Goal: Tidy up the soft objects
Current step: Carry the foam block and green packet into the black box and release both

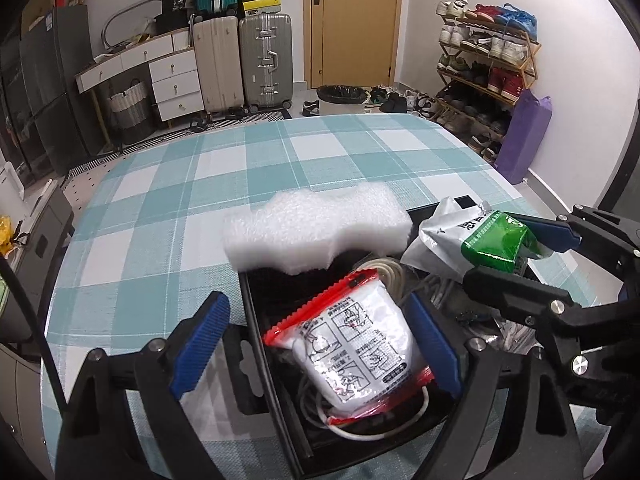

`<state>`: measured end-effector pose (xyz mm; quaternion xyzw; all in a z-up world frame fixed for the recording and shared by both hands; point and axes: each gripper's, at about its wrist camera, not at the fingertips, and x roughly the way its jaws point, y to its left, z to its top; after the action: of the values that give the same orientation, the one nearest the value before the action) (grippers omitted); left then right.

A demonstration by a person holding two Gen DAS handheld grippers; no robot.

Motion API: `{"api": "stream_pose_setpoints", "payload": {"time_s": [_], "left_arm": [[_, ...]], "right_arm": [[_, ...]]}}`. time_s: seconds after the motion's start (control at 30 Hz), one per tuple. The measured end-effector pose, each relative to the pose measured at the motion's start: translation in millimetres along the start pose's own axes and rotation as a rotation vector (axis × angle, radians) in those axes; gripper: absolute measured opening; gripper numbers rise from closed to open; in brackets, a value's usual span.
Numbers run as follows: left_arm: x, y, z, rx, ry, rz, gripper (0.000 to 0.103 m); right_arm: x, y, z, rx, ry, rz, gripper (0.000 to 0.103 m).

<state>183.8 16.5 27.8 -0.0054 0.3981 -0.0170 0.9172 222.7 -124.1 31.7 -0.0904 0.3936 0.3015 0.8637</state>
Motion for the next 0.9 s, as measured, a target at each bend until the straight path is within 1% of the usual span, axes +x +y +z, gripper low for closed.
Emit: {"api": "stream_pose_setpoints", "payload": {"time_s": [0.07, 0.2, 0.23, 0.3, 0.43, 0.5, 0.6, 0.77, 0.9], "left_arm": [[-2.7, 0.7, -0.6, -0.001, -0.006, -0.001, 0.09], [-12.9, 0.9, -3.1, 0.003, -0.027, -0.015, 0.091], [-16.1, 0.8, -4.0, 0.006, -0.034, -0.01, 0.093], [-21.5, 1.5, -5.5, 0.009, -0.046, -0.005, 0.096], [-35.2, 4.2, -10.5, 0.008, -0.073, -0.015, 0.099], [-42.1, 6.3, -13.4, 0.008, -0.09, -0.01, 0.101], [-53.1, 10.7, -18.9, -0.005, -0.117, -0.008, 0.103], [-69.7, 22.5, -28.2, -0.061, -0.167, -0.003, 0.103], [-78.4, 26.0, -37.6, -0.067, -0.186, 0.011, 0.103]], "right_arm": [[-1.0, 0.4, -0.3, -0.005, 0.001, -0.002, 0.058], [-6.3, 1.1, -2.7, -0.016, -0.01, 0.005, 0.073], [-8.7, 1.7, -3.5, -0.018, -0.016, 0.011, 0.074], [-13.1, 2.6, -4.5, -0.025, -0.029, 0.011, 0.082], [-20.2, 3.8, -5.9, -0.029, -0.041, 0.006, 0.089], [-25.7, 5.6, -7.7, -0.033, -0.058, -0.004, 0.097], [-35.6, 8.6, -10.3, -0.031, -0.091, -0.004, 0.102], [-52.0, 13.5, -15.4, -0.02, -0.153, -0.014, 0.102], [-63.2, 16.8, -23.4, -0.003, -0.195, -0.025, 0.102]]}}
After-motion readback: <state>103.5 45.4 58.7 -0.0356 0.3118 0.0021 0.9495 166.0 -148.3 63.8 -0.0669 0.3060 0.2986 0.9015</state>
